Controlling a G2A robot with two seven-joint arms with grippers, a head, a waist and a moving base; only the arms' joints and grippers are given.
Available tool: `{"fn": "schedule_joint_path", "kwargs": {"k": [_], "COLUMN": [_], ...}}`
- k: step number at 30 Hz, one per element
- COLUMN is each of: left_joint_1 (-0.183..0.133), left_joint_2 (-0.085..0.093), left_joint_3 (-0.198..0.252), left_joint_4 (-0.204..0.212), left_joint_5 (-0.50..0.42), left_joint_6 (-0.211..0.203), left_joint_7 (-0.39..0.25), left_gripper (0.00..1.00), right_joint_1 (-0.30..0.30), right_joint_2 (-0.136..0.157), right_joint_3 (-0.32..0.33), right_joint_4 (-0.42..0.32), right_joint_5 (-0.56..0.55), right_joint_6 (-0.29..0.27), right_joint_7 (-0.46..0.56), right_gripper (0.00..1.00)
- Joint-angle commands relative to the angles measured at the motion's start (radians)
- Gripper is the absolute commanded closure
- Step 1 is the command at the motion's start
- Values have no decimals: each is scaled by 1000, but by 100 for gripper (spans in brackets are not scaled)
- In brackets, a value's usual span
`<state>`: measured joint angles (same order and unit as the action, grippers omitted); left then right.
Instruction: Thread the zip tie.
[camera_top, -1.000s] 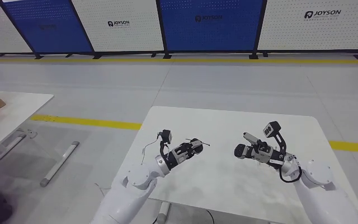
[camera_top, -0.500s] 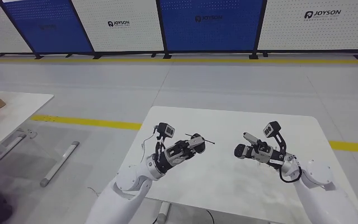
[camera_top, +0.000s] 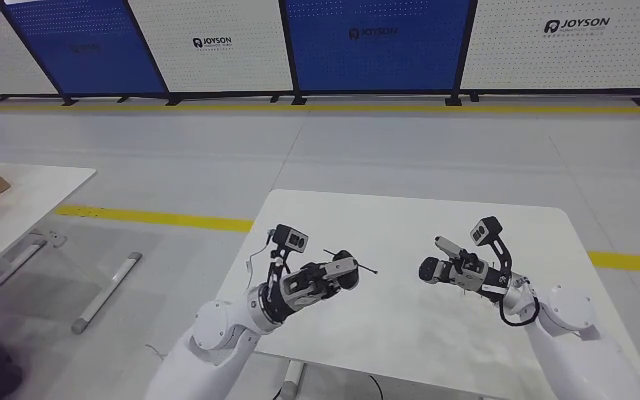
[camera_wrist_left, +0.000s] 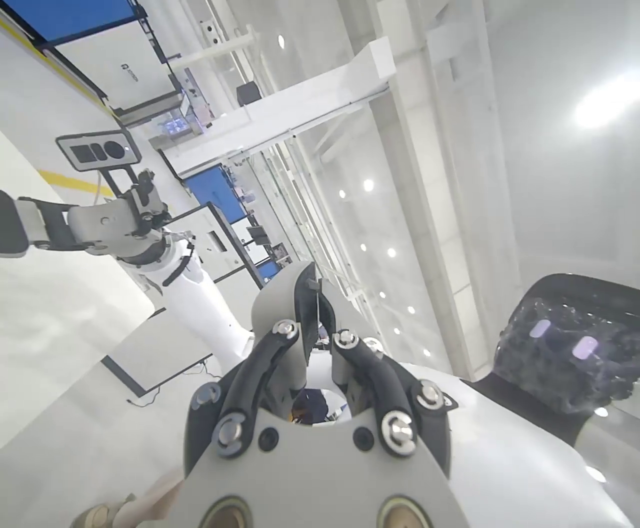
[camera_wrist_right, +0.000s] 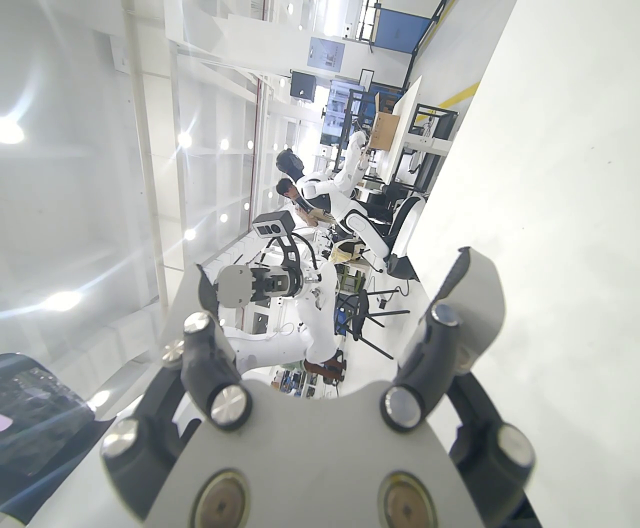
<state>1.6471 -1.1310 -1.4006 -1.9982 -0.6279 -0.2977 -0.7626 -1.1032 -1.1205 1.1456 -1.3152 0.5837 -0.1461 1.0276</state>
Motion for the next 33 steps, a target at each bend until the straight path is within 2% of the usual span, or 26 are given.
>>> {"fn": "schedule_joint_path", "kwargs": {"k": [1, 7, 10, 17, 21, 24, 27, 33], "left_joint_1": [-4, -42, -55, -84, -124, -148, -175, -200], "left_joint_2": [0, 0, 0, -2, -9, -14, -16, -20], "left_joint_3": [2, 28, 40, 79, 131, 149, 163, 197], "left_joint_4": [9, 60, 95, 188, 251, 294, 338, 377], "left_joint_5": [22, 88, 84, 98, 127, 134, 132, 161], "left_joint_6": [9, 88, 111, 157, 174, 167, 189, 222], "left_joint_7": [24, 83, 90, 112, 145, 192, 202, 223], "left_gripper": [100, 100, 100, 100, 100, 100, 100, 100], "right_joint_1": [0, 0, 0, 0, 0, 0, 0, 0], "right_joint_2": [0, 0, 0, 0, 0, 0, 0, 0], "right_joint_3": [0, 0, 0, 0, 0, 0, 0, 0], "right_joint_4": [0, 0, 0, 0, 0, 0, 0, 0], "right_joint_5": [0, 0, 0, 0, 0, 0, 0, 0], "right_joint_6": [0, 0, 0, 0, 0, 0, 0, 0], "right_joint_7": [0, 0, 0, 0, 0, 0, 0, 0], "right_gripper": [0, 0, 0, 0, 0, 0, 0, 0]}}
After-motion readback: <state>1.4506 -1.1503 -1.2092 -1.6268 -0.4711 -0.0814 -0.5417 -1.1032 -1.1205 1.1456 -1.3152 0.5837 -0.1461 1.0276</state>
